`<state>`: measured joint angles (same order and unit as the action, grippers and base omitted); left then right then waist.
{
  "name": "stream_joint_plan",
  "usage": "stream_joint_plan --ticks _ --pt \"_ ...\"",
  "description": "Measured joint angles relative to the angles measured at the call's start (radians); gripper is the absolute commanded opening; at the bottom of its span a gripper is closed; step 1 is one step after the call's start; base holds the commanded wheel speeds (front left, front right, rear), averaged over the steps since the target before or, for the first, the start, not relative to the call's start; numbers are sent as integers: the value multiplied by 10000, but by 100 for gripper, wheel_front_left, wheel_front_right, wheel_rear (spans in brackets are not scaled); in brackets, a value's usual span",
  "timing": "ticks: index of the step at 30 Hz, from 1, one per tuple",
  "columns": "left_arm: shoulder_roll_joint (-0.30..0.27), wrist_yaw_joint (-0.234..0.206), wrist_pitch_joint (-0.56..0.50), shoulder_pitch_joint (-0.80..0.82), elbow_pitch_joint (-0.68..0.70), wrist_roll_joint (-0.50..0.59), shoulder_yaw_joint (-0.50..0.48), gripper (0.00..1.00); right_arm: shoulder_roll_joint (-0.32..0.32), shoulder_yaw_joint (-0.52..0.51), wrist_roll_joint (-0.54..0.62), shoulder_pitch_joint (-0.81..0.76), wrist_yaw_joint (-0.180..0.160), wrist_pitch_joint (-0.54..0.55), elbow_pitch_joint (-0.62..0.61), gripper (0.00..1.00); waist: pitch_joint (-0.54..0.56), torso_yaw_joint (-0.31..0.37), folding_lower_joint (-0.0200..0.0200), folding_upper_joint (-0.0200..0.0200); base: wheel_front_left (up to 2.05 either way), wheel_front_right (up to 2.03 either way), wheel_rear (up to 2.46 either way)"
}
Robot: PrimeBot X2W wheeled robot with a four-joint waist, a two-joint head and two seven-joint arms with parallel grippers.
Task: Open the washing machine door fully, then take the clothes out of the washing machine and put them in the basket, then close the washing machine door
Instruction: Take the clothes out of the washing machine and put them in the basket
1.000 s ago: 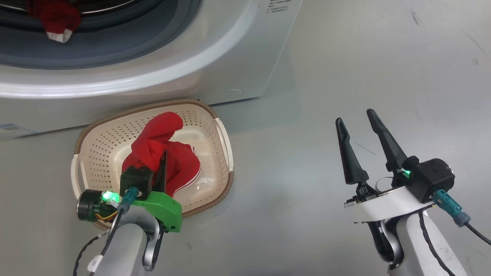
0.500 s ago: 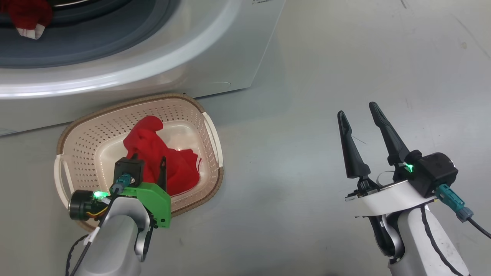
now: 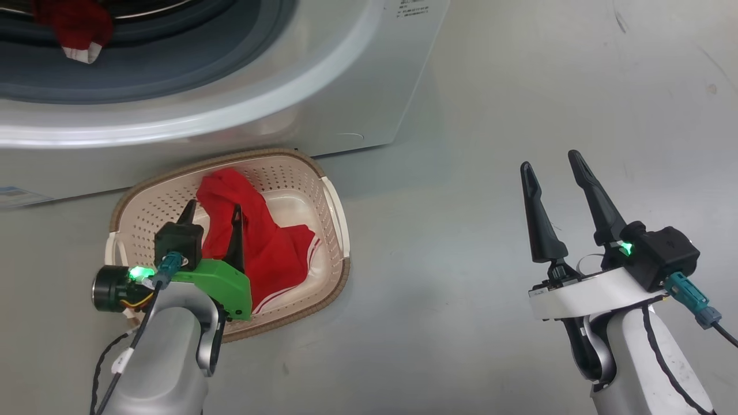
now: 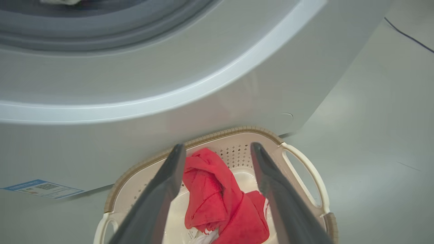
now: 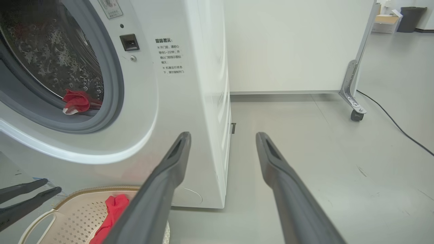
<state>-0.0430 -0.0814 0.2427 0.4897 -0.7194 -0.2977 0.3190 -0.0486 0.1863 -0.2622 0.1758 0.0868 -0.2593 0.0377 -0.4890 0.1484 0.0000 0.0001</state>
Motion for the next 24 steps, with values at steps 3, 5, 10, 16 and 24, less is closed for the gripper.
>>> stream_joint_plan --ticks 3,5,10,16,24 --pt "2 0 67 3 297 0 -48 100 -2 -123 31 -5 -2 0 10 100 132 -158 0 0 0 0 0" --pt "6 -6 98 1 485 6 -46 100 -15 -150 180 -6 -2 0 21 100 229 -272 0 0 0 0 0" --pt "19 -19 140 -60 978 19 -127 100 -10 -174 257 -26 0 0 176 100 557 -537 0 0 0 0 0" --pt "33 -73 138 -461 2249 79 -357 100 -61 -182 445 -174 0 0 332 100 1087 -832 0 0 0 0 0" --pt "52 -119 140 -1094 3580 226 -637 100 -90 -232 537 -523 -12 0 499 100 1786 -1130 0 0 0 0 0"
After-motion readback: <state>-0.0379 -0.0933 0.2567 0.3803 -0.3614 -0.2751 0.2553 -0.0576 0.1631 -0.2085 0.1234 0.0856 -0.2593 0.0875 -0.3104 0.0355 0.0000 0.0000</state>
